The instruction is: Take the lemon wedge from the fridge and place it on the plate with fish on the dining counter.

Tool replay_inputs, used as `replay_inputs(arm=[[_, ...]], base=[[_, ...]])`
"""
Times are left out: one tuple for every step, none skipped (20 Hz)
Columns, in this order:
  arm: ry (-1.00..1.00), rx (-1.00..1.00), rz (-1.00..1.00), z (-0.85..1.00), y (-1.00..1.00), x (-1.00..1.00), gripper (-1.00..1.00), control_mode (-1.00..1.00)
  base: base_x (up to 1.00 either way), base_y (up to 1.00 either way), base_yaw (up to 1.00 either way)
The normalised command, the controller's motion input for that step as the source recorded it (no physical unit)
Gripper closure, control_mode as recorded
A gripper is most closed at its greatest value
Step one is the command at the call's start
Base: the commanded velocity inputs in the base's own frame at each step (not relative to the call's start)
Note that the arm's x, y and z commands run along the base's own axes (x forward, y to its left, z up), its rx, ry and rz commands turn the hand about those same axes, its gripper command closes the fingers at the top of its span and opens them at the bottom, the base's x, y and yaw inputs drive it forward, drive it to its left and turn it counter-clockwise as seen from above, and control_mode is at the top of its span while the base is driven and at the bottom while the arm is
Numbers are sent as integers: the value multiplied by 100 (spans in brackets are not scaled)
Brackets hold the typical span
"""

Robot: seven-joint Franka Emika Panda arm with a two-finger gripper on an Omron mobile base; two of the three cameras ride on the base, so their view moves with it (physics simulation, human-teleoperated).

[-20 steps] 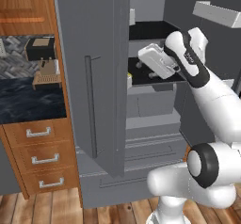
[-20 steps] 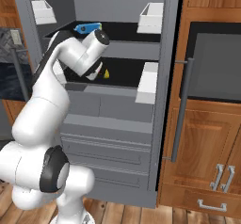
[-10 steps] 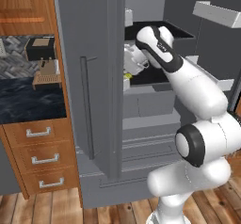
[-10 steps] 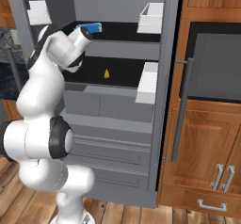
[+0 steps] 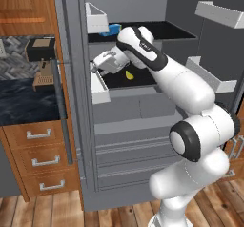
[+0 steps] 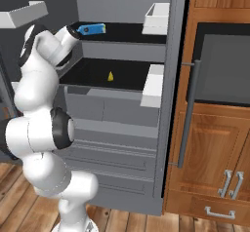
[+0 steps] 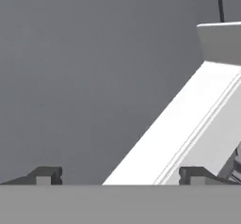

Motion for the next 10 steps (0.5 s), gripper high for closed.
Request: replay_inputs(arm=[[-28, 2, 5, -4, 100, 0, -100, -100], [-17, 7, 1, -1, 71, 4, -100, -100], [0, 5, 2, -6, 30, 19, -100, -100], [0, 6, 0, 0, 4, 6, -100, -100], [0, 0, 0, 0, 0, 0, -100, -100], [0, 0, 0, 0, 0, 0, -100, -100], [-2, 0, 0, 15, -7, -14, -100, -100], [-7, 0, -1, 44, -31, -52, -100, -100], [-7, 0, -3, 51, -49, -71, -100, -100], [-2, 0, -9, 52, -59, -76, -100, -100]], base=[[0, 0, 0], [0, 0, 0], [0, 0, 0], [0, 0, 0], [0, 0, 0], [0, 0, 0], [0, 0, 0], [0, 0, 0], [0, 0, 0], [0, 0, 0]])
